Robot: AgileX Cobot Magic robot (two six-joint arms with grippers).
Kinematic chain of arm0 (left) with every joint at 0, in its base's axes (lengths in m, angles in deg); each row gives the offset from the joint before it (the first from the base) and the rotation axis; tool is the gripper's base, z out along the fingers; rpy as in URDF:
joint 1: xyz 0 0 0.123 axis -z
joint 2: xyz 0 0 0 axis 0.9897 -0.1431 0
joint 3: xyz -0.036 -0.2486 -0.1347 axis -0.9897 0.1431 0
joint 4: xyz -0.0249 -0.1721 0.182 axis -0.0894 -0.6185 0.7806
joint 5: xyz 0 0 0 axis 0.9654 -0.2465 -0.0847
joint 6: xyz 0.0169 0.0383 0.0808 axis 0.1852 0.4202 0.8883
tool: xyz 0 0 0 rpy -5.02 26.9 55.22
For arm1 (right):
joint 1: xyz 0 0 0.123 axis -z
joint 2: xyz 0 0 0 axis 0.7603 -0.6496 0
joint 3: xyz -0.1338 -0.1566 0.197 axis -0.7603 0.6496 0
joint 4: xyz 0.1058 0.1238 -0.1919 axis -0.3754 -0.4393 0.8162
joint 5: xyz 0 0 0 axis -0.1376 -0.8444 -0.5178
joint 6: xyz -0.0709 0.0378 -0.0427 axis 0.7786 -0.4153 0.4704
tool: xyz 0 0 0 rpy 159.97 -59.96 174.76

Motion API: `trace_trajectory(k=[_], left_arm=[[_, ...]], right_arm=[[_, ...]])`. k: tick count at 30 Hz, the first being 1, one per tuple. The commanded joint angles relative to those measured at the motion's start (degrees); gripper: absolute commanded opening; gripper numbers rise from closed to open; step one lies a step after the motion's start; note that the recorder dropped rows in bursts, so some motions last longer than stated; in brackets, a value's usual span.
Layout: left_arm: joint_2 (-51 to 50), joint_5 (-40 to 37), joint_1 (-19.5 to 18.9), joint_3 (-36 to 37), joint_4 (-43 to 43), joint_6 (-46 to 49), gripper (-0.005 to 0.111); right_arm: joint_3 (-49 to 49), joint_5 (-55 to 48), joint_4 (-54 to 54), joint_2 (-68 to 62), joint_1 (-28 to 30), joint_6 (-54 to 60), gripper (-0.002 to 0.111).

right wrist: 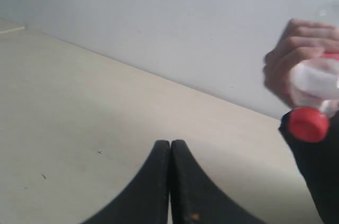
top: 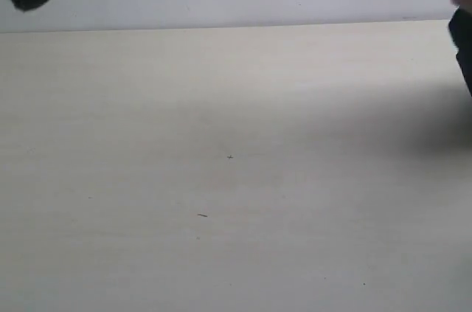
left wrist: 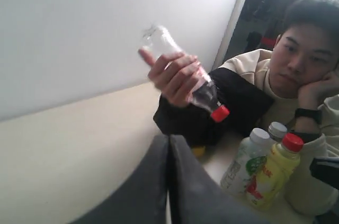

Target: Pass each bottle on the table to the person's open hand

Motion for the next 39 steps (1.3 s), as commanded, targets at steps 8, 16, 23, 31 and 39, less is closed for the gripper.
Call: trace_trajectory(k=[8,16,23,31,39], left_arm=[[18.95,-3.21,-19.32,28.64,-27.21,-0.43,0.0],[36.72,-3.21,-32.02,41.44,-28.33,-0.37,0.0],[46.88,-3.21,-42.37,46.56,-28.33,-0.37,0.0],[52.32,-3.09,-44.73,47.02,-28.81,-0.37,0.0],[52.32,-1.55,-44.73,47.02,-32.51,-0.58,0.0]], right_arm=[[0.28,0.43,-0.09,0.14,0.24,-0.04,0.0],[0.28,0.43,-0.09,0.14,0.24,-0.04,0.0],[0.28,0.43,-0.09,0.14,0.24,-0.04,0.0],[0.28,0.43,-0.09,0.14,0.24,-0.04,0.0],[0.28,0.43,-0.09,0.14,0.24,-0.04,0.0]])
